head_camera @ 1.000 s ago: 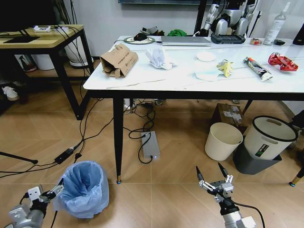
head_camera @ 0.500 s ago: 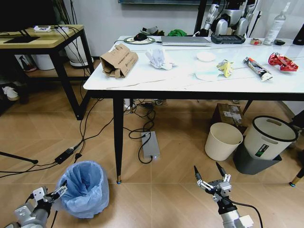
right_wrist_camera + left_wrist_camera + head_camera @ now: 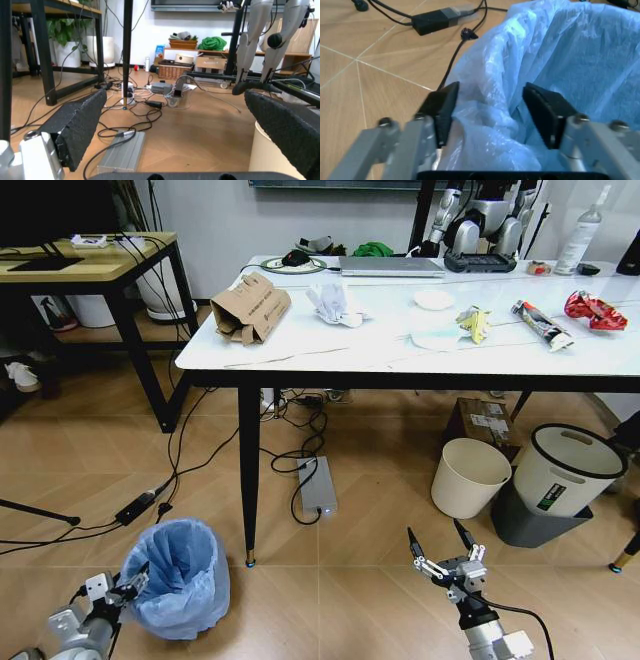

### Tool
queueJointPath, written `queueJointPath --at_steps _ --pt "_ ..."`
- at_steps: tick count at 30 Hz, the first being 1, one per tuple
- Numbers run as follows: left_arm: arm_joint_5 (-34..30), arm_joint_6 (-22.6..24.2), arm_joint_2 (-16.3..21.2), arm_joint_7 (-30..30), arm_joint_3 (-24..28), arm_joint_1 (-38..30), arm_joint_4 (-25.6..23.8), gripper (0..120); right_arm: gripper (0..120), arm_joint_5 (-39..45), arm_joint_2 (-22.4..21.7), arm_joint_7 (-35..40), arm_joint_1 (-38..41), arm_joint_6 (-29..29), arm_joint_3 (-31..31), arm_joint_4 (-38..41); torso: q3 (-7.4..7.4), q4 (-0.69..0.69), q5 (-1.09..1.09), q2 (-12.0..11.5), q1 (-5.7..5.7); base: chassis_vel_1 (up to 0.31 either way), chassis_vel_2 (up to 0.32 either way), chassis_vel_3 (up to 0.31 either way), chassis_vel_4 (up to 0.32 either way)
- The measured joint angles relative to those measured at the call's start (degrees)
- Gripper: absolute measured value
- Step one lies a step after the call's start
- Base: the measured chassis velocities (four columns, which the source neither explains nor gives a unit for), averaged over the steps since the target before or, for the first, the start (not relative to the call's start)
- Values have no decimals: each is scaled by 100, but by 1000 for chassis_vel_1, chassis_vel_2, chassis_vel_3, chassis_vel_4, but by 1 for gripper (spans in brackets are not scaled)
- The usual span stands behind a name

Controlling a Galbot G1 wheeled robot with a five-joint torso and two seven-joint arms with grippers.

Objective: Pick up the trash bin and place the trash from the table into it.

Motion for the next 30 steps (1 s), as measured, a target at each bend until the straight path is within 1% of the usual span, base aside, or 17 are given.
queueJointPath --at_steps 1,2,6,7,8,13,17,19,21,22,23,24,26,27,28,30 --pt "10 0 -3 2 0 -2 8 46 100 0 0 0 1 -3 -2 1 0 0 0 0 0 0 0 0 0" --pt "10 0 -3 2 0 -2 8 46 100 0 0 0 1 -3 -2 1 0 0 0 0 0 0 0 0 0" --pt "42 -7 -6 26 -2 -12 42 27 100 -11 0 5 8 -16 -13 5 0 0 2 1 0 0 0 0 0" --pt "44 -9 -5 36 -3 -12 48 24 100 -15 0 6 12 -17 -14 6 1 0 3 2 0 0 0 0 0" --pt "44 -9 -5 36 -3 -12 48 24 100 -15 0 6 12 -17 -14 6 1 0 3 2 0 0 0 0 0" --pt "63 -101 -22 120 -19 -16 86 2 100 -30 0 13 21 -30 -21 3 1 0 1 2 0 0 0 0 0" --pt "84 -192 -45 190 -17 41 61 0 100 -39 0 15 30 -47 -38 1 2 0 0 2 1 0 0 0 0" --pt "93 -352 -88 197 14 159 -47 0 100 -48 0 16 33 -54 -47 -3 3 0 -4 2 1 0 0 0 0" --pt "63 -490 -121 131 78 375 -312 0 100 -55 0 17 33 -58 -48 -6 3 0 -5 2 1 0 0 0 0" --pt "63 -490 -121 131 78 375 -312 0 100 -55 0 17 33 -58 -48 -6 3 0 -5 2 1 0 0 0 0" --pt "56 -610 -142 57 119 491 -462 0 100 -59 0 17 34 -60 -48 -8 3 0 -1 2 1 0 0 0 0" --pt "80 -1002 -173 -23 199 707 -678 0 100 -64 0 18 36 -62 -47 -10 3 -1 0 3 1 0 0 0 0" --pt "108 -1469 -214 119 261 980 -890 0 100 -71 0 19 37 -67 -47 -12 3 0 -1 3 1 0 0 0 0" --pt "108 -1469 -214 119 261 980 -890 0 100 -71 0 19 37 -67 -47 -12 3 0 -1 3 1 0 0 0 0" --pt "96 -1640 -235 197 291 1136 -1025 0 100 -79 0 19 39 -75 -48 -13 2 1 -1 3 1 0 0 0 0" --pt "9 -1820 -264 306 339 1395 -1286 0 100 -93 0 20 39 -88 -61 -12 2 1 0 3 1 0 0 0 0"
